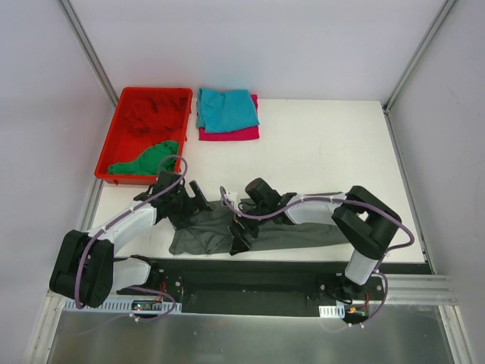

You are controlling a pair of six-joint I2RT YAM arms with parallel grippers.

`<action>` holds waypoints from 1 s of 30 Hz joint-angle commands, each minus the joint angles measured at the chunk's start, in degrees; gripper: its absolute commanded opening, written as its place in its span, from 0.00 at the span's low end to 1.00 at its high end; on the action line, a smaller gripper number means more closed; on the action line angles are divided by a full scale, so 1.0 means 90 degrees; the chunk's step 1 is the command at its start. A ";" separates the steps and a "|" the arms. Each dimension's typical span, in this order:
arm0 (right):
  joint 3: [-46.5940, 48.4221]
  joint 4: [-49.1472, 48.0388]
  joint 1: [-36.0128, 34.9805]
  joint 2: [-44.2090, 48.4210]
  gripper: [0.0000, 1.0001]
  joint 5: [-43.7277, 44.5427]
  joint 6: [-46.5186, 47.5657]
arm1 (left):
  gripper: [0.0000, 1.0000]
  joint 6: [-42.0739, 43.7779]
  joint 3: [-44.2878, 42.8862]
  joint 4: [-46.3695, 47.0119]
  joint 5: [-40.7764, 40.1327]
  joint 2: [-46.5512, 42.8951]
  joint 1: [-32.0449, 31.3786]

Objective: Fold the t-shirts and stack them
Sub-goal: Rotate the tshirt 90 degrees

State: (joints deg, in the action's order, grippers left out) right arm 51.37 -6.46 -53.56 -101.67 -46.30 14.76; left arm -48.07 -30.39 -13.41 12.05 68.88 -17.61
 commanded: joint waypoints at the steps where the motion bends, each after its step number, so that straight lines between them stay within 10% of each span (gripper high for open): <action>1: -0.0493 0.0434 0.0033 0.0504 0.96 0.0955 0.0137 | 0.99 0.0410 0.0242 -0.0317 -0.0304 0.0178 0.0120; 16: -0.1128 0.1145 0.0754 0.2996 0.96 0.4743 -0.1257 | 0.99 0.0547 -0.0372 -0.0219 -0.0490 0.0861 0.0120; 30: -0.1919 0.1167 0.2426 0.2537 0.96 0.4492 -0.2314 | 0.99 0.0517 -0.3106 0.0211 -0.0198 0.3974 -0.0007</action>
State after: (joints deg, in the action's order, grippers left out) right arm 33.80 3.68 -31.68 -76.29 -3.42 -2.76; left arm -45.78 -54.30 -12.60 12.08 95.61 -17.32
